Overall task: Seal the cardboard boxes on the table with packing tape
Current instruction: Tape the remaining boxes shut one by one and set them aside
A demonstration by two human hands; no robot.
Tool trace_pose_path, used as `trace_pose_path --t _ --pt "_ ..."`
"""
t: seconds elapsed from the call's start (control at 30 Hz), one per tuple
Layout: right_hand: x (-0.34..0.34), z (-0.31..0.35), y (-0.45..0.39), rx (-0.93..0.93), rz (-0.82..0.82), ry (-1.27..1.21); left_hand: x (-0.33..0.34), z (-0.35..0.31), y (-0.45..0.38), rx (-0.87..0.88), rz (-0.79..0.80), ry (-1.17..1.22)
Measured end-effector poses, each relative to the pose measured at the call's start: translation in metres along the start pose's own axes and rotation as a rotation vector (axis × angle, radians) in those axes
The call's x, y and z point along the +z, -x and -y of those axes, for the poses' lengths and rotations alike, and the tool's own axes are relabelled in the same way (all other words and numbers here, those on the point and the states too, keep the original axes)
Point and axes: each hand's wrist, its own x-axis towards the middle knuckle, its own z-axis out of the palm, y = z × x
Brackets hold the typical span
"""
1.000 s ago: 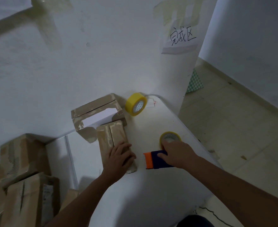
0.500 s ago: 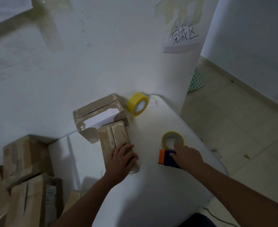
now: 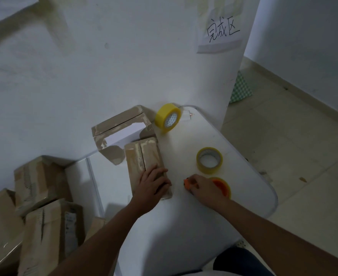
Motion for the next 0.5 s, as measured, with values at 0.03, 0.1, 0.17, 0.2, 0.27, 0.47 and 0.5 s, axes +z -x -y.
trace_pose_path --t 0.03,0.1,0.17,0.2,0.27,0.47,0.5 --pt "0.005 0.008 0.0 0.089 0.038 -0.252 0.0 0.001 -0.002 -0.004 0.002 0.008" --pt "0.017 0.021 0.0 0.277 0.153 -0.73 0.0 0.004 -0.005 -0.006 0.001 0.015" --pt "0.023 0.026 0.002 0.346 0.22 -0.923 0.0 0.006 -0.007 -0.012 0.005 0.017" --pt "0.025 0.027 0.004 0.348 0.217 -0.947 0.0 0.006 -0.008 -0.015 0.01 0.022" --pt "0.027 0.027 0.004 0.33 0.158 -0.964 -0.002 0.007 -0.009 -0.011 0.012 0.021" --pt "0.023 0.031 0.007 0.243 0.013 -0.919 -0.014 0.005 -0.017 -0.116 0.185 0.005" --pt "0.024 0.031 0.008 0.233 -0.001 -0.907 -0.016 0.007 -0.016 -0.131 0.2 -0.017"
